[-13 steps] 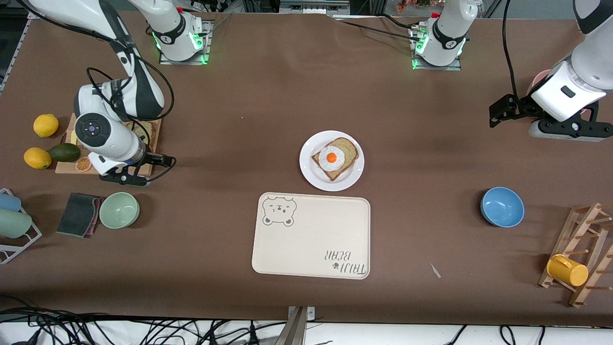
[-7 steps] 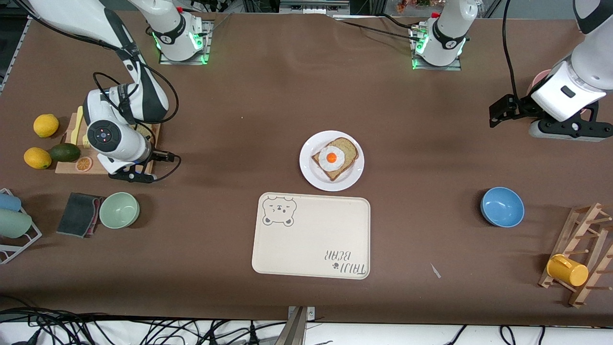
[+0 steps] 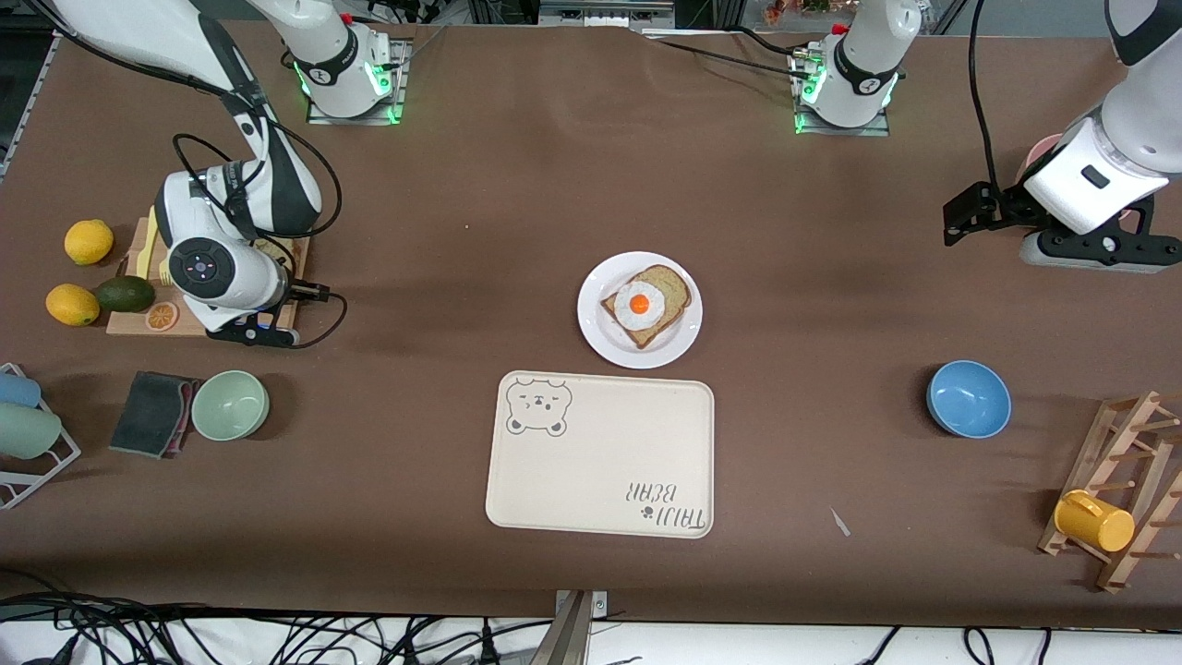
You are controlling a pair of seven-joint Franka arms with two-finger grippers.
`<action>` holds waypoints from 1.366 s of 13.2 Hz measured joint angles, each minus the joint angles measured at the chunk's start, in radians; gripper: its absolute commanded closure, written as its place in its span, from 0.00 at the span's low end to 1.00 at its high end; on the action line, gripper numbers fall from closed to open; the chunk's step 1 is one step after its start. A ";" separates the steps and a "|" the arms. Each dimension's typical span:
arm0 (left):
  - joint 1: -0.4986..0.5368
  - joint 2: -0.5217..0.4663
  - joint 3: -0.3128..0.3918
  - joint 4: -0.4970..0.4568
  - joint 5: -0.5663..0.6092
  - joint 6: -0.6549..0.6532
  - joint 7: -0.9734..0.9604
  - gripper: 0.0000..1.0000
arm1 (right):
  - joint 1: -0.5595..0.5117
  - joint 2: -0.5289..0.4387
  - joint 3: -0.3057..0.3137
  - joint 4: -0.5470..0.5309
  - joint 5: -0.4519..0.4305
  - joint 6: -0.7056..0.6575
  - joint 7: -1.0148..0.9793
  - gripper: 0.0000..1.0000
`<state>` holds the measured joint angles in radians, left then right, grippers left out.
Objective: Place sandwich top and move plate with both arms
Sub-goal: 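Reach the right gripper down to the bread slice on the cutting board, then grasp the bread slice edge with the right gripper and lift it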
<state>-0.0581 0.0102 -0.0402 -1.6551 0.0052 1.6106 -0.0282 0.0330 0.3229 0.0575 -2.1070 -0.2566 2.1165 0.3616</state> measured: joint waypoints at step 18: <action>0.000 0.000 0.000 0.000 0.000 0.000 0.000 0.00 | -0.001 0.059 -0.041 -0.065 -0.059 0.039 0.000 0.47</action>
<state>-0.0581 0.0102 -0.0402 -1.6551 0.0052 1.6105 -0.0282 0.0320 0.3817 0.0169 -2.1719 -0.3158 2.1551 0.3614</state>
